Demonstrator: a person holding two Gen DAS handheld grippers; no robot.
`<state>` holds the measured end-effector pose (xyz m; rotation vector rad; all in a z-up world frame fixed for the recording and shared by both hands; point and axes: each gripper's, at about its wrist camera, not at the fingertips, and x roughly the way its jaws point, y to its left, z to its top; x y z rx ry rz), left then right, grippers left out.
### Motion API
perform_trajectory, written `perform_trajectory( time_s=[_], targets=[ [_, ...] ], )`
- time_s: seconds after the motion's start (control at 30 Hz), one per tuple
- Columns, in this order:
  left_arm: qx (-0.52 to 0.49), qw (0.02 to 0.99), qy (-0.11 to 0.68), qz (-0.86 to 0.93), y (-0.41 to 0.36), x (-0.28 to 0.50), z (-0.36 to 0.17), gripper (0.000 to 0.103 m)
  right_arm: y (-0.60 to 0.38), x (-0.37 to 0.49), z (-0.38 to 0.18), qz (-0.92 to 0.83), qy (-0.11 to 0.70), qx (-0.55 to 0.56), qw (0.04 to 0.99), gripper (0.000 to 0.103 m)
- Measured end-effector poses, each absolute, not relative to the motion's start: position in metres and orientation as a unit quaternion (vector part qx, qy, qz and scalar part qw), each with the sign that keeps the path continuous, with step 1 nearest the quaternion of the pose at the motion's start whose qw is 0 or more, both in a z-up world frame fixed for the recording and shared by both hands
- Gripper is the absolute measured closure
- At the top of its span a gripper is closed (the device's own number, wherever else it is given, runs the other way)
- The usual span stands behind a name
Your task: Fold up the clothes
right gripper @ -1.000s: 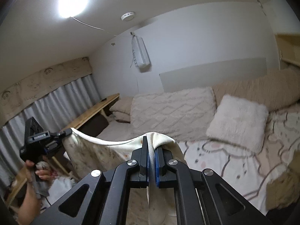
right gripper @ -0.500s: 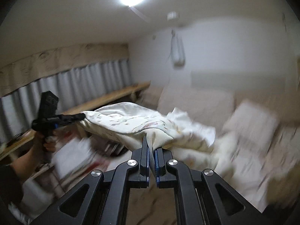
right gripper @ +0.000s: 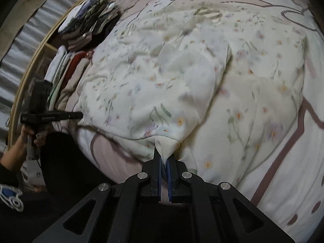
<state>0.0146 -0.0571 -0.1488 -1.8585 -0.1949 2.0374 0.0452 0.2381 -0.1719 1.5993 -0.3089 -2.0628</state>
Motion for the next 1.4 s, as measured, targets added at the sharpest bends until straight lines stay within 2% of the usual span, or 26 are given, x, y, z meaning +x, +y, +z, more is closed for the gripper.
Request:
perform_trajectory(
  time_s=[0.17,0.33,0.37,0.4,0.43,0.47,0.5,0.63,0.8,0.83,0.9,0.93,1.07,1.2,1.27,1.33,1.4],
  targets=[
    [-0.661,0.194,-0.048,0.724,-0.062,0.009,-0.148,0.098,0.238,0.062,-0.166,-0.762,-0.085,0.586,0.263,0.097],
    [-0.645,0.210,-0.037,0.733,-0.060,0.006,-0.153,0.097,0.221,0.074,-0.171,-0.787,-0.007,0.566,0.248,0.095],
    [-0.643,0.213,-0.039,0.734,-0.063,0.005,-0.153,0.097,0.221,0.076,-0.168,-0.791,0.001,0.560,0.248,0.091],
    [-0.642,0.217,-0.042,0.734,-0.063,0.004,-0.153,0.097,0.221,0.077,-0.165,-0.793,-0.003,0.556,0.250,0.072],
    [-0.642,0.219,-0.044,0.733,-0.062,0.003,-0.153,0.097,0.221,0.077,-0.161,-0.795,-0.009,0.552,0.253,0.043],
    [-0.642,0.221,-0.043,0.733,-0.062,0.001,-0.152,0.097,0.222,0.077,-0.157,-0.799,-0.011,0.546,0.253,0.035],
    [-0.641,0.223,-0.041,0.733,-0.061,0.000,-0.152,0.097,0.223,0.077,-0.153,-0.803,-0.013,0.539,0.253,0.033],
    [-0.639,0.232,-0.031,0.732,-0.060,0.000,-0.153,0.095,0.221,0.070,-0.150,-0.804,-0.020,0.522,0.284,0.033],
    [-0.628,0.245,-0.047,0.737,-0.067,0.000,-0.158,0.090,0.226,0.048,-0.182,-0.783,-0.079,0.556,0.267,0.033],
    [-0.626,0.248,-0.051,0.738,-0.068,0.000,-0.159,0.085,0.227,0.046,-0.185,-0.780,-0.095,0.558,0.268,0.033],
    [-0.615,0.260,-0.060,0.742,-0.070,0.000,-0.159,0.061,0.229,0.045,-0.187,-0.774,-0.129,0.554,0.280,0.036],
    [-0.606,0.268,-0.054,0.747,-0.067,0.000,-0.159,0.057,0.227,0.044,-0.184,-0.767,-0.149,0.547,0.301,0.038],
    [-0.577,0.285,-0.007,0.765,-0.057,0.000,-0.158,0.057,0.208,0.035,-0.185,-0.721,-0.177,0.543,0.392,0.038],
    [-0.578,0.292,0.018,0.761,-0.061,-0.002,-0.163,0.057,0.213,0.025,-0.205,-0.709,-0.181,0.562,0.385,0.038],
    [-0.583,0.301,-0.002,0.755,-0.063,-0.004,-0.165,0.056,0.221,0.023,-0.213,-0.703,-0.203,0.563,0.384,0.038],
    [-0.590,0.313,-0.027,0.744,-0.065,-0.007,-0.167,0.053,0.221,0.027,-0.216,-0.711,-0.191,0.553,0.389,0.038],
    [-0.595,0.327,-0.047,0.733,-0.061,-0.007,-0.169,0.045,0.216,0.034,-0.216,-0.726,-0.159,0.539,0.397,0.038]
  ],
)
